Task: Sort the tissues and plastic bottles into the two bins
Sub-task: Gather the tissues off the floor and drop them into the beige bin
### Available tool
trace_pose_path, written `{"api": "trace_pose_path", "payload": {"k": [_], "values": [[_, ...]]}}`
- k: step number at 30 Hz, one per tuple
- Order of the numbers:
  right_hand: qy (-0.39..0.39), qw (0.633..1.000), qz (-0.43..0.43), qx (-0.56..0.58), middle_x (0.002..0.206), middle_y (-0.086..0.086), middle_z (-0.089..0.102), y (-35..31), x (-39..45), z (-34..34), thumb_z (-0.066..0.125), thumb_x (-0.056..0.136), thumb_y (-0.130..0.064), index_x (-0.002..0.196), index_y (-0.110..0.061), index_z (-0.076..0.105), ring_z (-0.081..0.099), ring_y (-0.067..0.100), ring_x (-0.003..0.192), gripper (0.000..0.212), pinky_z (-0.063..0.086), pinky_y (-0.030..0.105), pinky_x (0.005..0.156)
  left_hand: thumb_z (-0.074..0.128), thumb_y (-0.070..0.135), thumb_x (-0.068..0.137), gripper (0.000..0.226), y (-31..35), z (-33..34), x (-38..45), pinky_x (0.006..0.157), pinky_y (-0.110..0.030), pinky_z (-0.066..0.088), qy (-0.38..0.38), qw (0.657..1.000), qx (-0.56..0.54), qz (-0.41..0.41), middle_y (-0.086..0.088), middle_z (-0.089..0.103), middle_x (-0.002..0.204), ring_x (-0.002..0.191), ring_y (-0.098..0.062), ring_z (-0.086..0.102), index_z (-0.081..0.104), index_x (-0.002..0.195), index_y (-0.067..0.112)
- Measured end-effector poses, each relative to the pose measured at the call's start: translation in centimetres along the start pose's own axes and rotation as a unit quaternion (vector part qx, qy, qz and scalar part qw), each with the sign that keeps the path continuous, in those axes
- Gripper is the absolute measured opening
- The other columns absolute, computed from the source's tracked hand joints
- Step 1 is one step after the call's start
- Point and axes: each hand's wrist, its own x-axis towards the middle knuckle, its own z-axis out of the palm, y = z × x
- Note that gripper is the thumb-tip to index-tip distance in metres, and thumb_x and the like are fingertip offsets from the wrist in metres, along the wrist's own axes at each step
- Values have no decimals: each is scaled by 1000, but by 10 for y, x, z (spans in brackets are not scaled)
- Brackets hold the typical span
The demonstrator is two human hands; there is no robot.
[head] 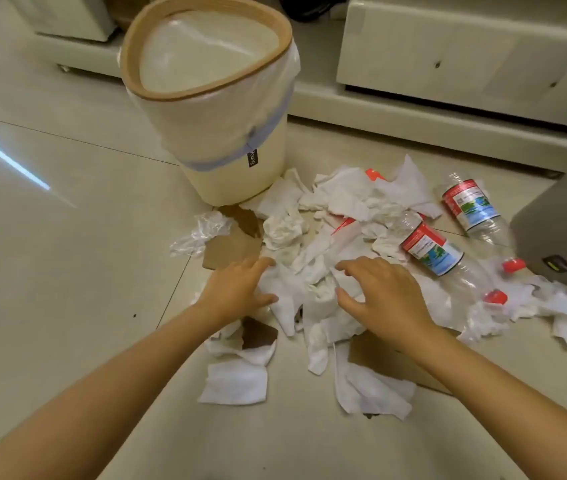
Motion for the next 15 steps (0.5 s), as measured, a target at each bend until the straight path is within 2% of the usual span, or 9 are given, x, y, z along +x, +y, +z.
{"api": "trace_pose_path", "payload": {"k": [3, 6, 8, 10, 13, 15], "values": [[-53, 999, -10, -11, 110, -3, 62, 5, 4, 12, 58, 79, -47, 122, -27, 56, 59, 23, 95, 47, 43, 36, 76, 68, 65, 70, 86, 12, 13, 11, 90, -37, 47, -46, 998, -37, 19, 5, 36, 143, 122, -21, 44, 29, 140, 35], [-107, 994, -1, -5, 119, -5, 55, 8, 4, 26, 57, 80, -49, 127, -33, 51, 56, 20, 100, 50, 44, 34, 78, 71, 66, 64, 92, 24, 32, 20, 89, -39, 49, -85, 996, -27, 20, 3, 31, 143, 121, -22, 43, 28, 140, 37], [-122, 992, 2, 15, 126, -6, 48, 10, 0, 35, 58, 79, -51, 129, -36, 48, 56, 19, 103, 53, 45, 32, 75, 70, 59, 70, 82, 29, 39, 23, 84, -39, 50, -67, 997, 12, 25, 0, 34, 139, 115, -24, 46, 33, 138, 34], [-160, 987, 3, 32, 137, -6, 38, 8, -7, 44, 59, 77, -56, 133, -40, 42, 52, 19, 110, 61, 46, 34, 80, 65, 44, 80, 61, 31, 43, 23, 75, -39, 52, -24, 998, 40, 29, -2, 41, 133, 105, -25, 52, 40, 133, 29], [-204, 978, -32, 21, 150, -3, 20, 1, -14, 56, 59, 74, -60, 139, -47, 28, 45, 23, 119, 73, 45, 40, 87, 64, 26, 83, 36, 21, 43, 20, 55, -34, 49, 35, 998, 26, 40, -4, 52, 119, 82, -27, 60, 55, 118, 22], [-223, 973, -54, -6, 155, 0, 11, 1, -13, 63, 61, 75, -59, 141, -48, 19, 40, 26, 124, 78, 43, 44, 91, 66, 23, 83, 26, 12, 40, 16, 49, -31, 45, 57, 998, 2, 40, -3, 57, 108, 72, -27, 61, 61, 109, 21]]}}
